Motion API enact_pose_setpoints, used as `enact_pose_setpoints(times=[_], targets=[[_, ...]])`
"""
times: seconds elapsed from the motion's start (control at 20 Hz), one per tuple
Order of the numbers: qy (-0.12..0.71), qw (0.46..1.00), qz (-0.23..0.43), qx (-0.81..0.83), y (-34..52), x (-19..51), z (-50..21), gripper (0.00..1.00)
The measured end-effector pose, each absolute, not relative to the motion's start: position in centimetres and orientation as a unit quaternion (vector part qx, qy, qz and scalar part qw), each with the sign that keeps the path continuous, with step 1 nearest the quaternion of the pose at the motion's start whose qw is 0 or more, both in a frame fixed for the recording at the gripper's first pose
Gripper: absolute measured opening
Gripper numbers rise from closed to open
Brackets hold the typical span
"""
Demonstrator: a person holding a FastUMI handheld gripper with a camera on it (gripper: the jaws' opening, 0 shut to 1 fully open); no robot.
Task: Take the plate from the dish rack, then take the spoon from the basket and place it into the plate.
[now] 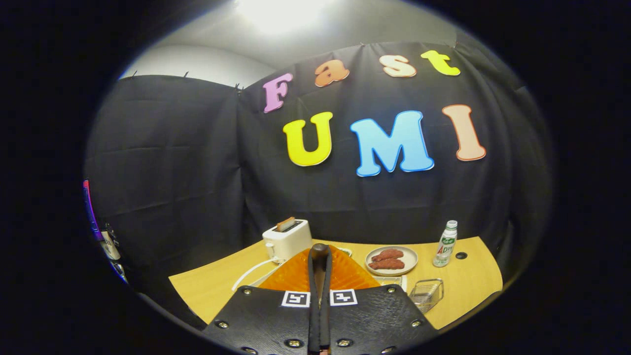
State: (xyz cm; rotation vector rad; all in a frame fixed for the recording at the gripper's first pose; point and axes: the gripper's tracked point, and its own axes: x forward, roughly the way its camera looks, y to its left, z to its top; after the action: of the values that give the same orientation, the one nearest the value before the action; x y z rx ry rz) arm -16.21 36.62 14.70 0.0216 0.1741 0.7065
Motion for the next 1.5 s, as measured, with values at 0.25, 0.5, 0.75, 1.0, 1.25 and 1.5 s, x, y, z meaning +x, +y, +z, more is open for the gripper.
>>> enact_pose_setpoints(times=[0.25,0.5,0.75,1.0,1.25,1.5], targets=[[0.129,0.917,0.378,-0.017,39.2,-20.9,9.0,0.01],[0.161,0.905,0.391,-0.046,40.6,-23.6,3.9,0.00],[0.175,0.901,0.391,-0.064,41.4,-25.4,1.2,0.00],[0.167,0.899,0.396,-0.080,41.7,-26.4,0.8,0.00],[0.165,0.900,0.396,-0.076,41.5,-26.8,0.9,0.01],[0.161,0.902,0.394,-0.075,40.4,-27.1,1.8,0.11]])
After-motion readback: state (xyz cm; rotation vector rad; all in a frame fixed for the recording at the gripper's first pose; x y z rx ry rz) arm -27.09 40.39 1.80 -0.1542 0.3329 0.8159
